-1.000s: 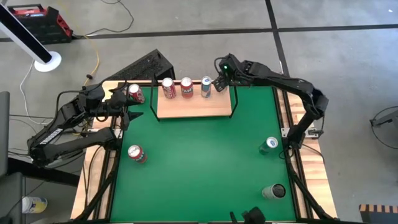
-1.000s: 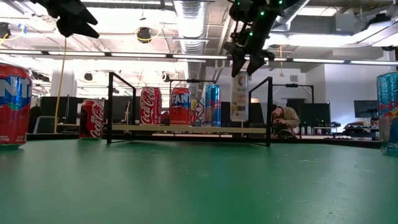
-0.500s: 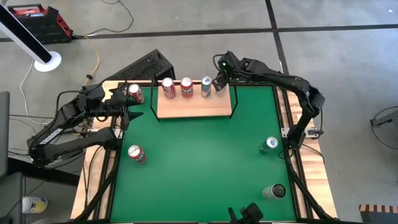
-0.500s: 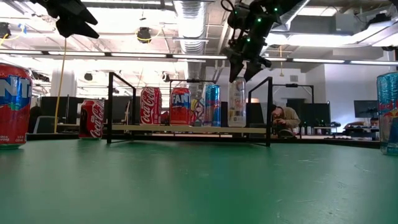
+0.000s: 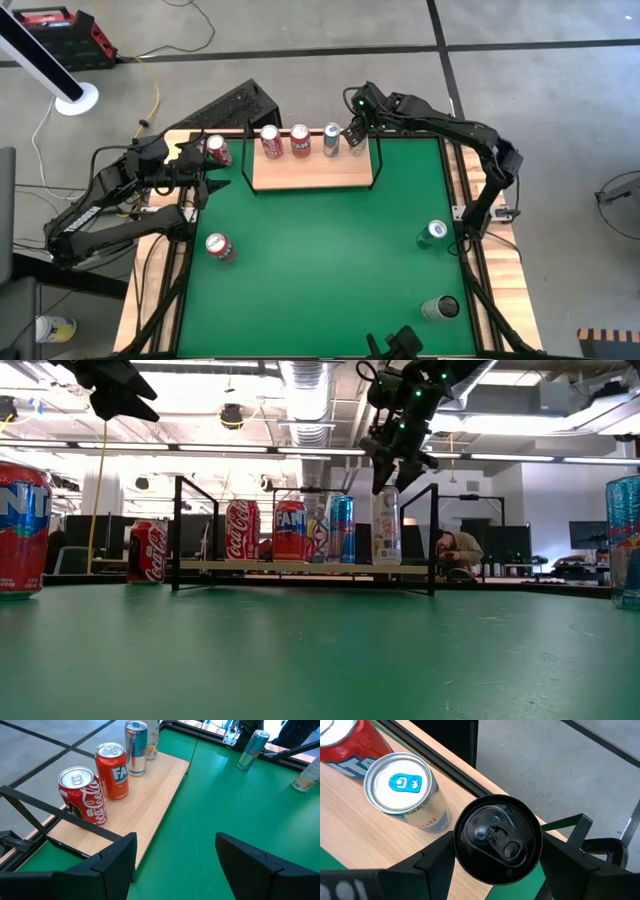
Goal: Place canned beverage on shelf
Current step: Put the top white-yellow soda can on the shelf
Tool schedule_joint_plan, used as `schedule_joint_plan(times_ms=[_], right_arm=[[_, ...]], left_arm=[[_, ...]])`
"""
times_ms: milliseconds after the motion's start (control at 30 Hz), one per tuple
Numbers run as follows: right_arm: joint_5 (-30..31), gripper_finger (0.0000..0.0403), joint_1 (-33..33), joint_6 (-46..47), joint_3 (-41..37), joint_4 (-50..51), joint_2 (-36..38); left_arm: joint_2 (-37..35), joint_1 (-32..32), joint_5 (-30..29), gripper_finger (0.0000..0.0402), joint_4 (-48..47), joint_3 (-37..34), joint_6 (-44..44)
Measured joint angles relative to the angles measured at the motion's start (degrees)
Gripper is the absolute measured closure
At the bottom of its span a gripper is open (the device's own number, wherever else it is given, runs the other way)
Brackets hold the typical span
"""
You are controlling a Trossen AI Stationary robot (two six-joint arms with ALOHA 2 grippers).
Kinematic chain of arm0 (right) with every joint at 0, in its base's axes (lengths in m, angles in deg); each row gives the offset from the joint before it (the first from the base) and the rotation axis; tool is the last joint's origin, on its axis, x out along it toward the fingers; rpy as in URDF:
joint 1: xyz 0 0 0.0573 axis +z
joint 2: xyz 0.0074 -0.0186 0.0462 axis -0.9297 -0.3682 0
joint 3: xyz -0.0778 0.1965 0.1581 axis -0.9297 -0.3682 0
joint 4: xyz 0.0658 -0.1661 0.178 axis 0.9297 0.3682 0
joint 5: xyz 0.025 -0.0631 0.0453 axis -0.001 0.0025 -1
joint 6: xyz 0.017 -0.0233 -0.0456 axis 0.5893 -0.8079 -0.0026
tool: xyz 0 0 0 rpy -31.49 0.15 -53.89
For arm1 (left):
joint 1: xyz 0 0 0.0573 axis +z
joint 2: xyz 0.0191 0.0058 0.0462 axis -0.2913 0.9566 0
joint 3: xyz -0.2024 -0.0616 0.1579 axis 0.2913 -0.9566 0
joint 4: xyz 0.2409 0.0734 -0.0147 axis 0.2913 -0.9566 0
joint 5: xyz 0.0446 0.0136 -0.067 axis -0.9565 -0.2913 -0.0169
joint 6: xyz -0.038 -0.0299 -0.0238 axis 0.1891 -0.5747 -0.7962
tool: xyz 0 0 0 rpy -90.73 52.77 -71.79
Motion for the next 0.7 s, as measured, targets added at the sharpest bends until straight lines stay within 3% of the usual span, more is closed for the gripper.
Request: schedule_joint_plan(times_ms=[700], right_arm=[[-0.5,0.0121,0.0,-0.2,0.0,-0.5,0.0]], left_arm=[[0.0,0.0,0.0,0.0148,0.0,0.0,0.0]])
